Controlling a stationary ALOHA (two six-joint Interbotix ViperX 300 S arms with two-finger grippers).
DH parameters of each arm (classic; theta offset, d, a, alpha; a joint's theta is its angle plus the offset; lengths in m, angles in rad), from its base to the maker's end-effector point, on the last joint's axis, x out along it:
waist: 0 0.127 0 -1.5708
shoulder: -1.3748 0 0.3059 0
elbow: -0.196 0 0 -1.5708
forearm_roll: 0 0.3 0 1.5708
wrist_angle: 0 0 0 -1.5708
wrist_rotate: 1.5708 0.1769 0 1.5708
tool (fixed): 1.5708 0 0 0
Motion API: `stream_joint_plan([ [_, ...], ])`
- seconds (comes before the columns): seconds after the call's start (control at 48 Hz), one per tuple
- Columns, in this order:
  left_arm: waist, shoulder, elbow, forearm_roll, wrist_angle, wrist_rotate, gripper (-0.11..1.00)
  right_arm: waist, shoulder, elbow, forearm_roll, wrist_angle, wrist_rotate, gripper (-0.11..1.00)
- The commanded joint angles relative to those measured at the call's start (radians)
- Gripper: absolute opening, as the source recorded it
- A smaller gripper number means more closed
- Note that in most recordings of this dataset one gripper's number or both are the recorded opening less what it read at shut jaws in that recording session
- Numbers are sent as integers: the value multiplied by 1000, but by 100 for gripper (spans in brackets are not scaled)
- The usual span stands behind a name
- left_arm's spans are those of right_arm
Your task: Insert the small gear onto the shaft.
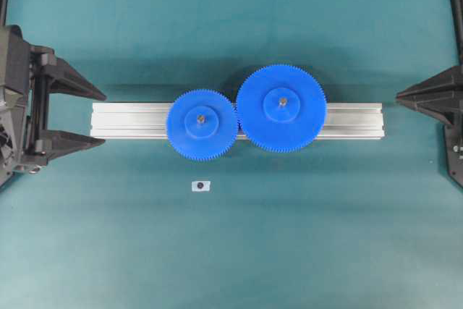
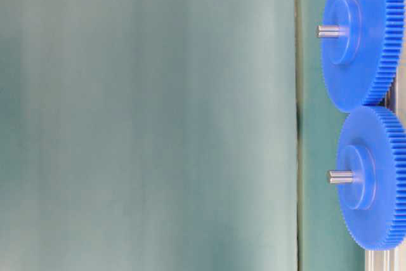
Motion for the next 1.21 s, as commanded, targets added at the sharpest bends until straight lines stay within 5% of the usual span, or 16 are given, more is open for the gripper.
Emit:
stream_joint_plan([
  [0.0, -3, -2, -9, 3, -3, 2, 87, 2, 8, -26, 0, -3, 2, 15],
  [1.189, -3, -9, 3, 3, -3, 2, 87, 2, 8, -29, 2, 20, 2, 15],
])
